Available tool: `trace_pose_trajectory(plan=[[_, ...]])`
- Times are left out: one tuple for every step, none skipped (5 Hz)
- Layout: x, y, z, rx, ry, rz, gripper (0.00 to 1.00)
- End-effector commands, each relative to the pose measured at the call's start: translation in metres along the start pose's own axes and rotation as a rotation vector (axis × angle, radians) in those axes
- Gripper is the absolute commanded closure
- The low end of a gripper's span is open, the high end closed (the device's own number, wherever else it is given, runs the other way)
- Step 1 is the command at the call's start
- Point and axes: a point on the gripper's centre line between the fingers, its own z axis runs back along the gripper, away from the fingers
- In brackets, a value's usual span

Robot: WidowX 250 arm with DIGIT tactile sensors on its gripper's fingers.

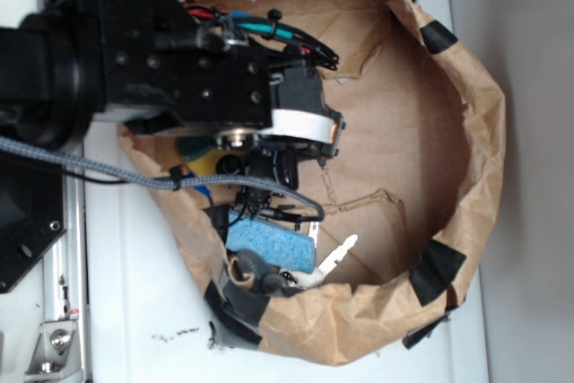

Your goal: Grab the black box.

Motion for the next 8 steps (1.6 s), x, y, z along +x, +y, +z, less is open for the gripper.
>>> trace_pose_trajectory(plan=[[0.013, 0.015, 0.022, 0.013, -0.067, 0.028, 1.0], [0.019, 0.017, 0.029, 0.003, -0.087, 0.051, 1.0], [0.035, 0.022, 0.036, -0.001, -0.113, 0.105, 1.0], [0.035, 0.023, 0.039, -0.003, -0.107, 0.12, 1.0], [0.024, 0.023, 0.04, -0.008, -0.084, 0.11, 1.0], [0.018, 0.026, 0.046, -0.017, -0.085, 0.106, 1.0], [0.013, 0.031, 0.05, -0.019, -0.08, 0.092, 0.0], [0.011, 0.032, 0.05, -0.016, -0.068, 0.084, 0.0]])
